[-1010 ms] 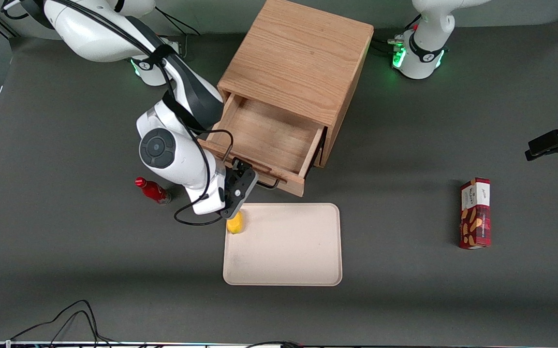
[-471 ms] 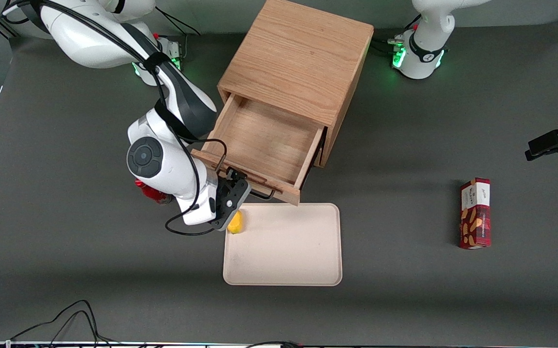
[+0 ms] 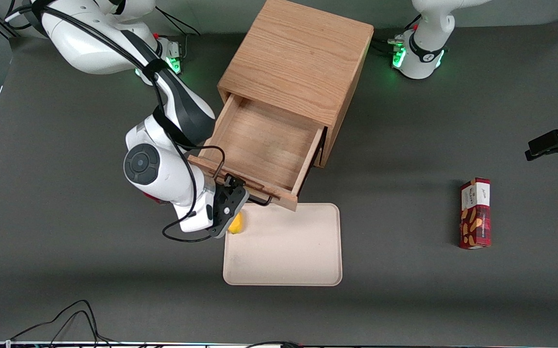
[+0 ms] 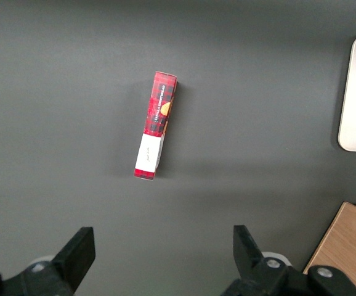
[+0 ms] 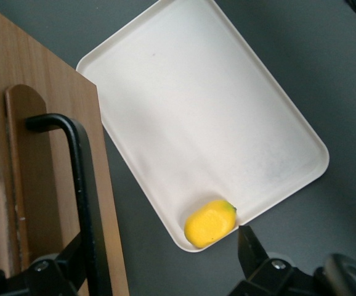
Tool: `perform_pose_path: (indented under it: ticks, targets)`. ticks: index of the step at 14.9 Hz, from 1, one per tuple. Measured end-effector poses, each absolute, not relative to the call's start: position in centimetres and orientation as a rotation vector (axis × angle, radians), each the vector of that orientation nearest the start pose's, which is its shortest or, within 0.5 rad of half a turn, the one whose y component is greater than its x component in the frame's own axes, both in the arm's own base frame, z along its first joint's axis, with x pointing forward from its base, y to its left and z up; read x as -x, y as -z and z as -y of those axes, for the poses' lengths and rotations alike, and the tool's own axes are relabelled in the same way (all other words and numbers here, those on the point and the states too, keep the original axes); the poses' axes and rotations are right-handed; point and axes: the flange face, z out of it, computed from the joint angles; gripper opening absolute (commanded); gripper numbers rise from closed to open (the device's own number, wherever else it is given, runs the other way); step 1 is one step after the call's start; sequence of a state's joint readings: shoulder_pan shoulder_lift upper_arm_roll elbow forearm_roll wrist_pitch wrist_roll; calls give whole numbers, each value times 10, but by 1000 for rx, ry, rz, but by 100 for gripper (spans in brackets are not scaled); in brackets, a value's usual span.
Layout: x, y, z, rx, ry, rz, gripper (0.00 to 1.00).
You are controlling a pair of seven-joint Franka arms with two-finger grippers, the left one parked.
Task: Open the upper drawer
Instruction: 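Pull the upper drawer handle outward with the right gripper, then open the right gripper and release the drawer handle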
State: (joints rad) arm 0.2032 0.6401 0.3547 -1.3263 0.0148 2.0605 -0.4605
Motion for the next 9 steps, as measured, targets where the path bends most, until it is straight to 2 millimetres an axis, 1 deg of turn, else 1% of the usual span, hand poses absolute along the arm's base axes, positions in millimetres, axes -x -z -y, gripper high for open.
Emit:
perform_pose_path:
  ticks: [5,9]
  targets:
    - [-671,-389,-329,2606,203,1304,100]
    - [-681,-388,-317,2621,217,1301,100]
